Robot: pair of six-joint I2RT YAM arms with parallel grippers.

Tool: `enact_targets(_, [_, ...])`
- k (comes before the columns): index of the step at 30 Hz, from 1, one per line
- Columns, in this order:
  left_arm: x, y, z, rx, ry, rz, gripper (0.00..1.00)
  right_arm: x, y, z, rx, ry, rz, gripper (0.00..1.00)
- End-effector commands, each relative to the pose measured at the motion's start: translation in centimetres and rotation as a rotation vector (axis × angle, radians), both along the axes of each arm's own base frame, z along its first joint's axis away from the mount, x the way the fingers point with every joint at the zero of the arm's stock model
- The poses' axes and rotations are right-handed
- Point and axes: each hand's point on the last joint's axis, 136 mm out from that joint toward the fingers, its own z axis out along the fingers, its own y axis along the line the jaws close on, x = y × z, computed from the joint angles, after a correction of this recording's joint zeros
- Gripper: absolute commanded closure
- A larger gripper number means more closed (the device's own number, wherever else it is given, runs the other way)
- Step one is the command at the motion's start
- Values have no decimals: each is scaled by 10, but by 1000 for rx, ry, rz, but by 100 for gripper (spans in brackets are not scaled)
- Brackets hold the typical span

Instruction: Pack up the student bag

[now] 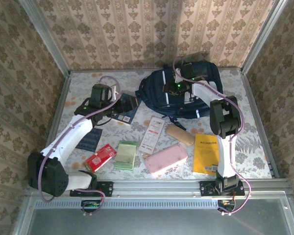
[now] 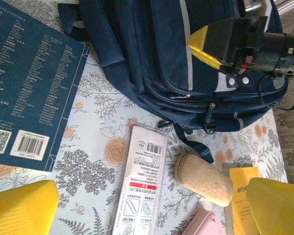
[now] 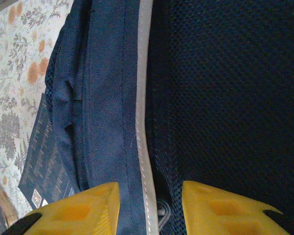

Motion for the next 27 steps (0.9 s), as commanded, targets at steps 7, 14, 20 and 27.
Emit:
enact_targets(7, [0,-8,-8,-47,30,-19,0,-7,25,-12,66,41,109,84])
enact_targets(14, [-2,-16,-3,-52,22,-73,9,-11,28,-36,79,94,128,92])
enact_targets(20, [-3,-11,10,63,-23,-62,8,-5,24,-25,90,78,110,100])
enact_targets(27, [-7,-28,38,187,-143,-91,11,-3,13,78,133,-83,74,100])
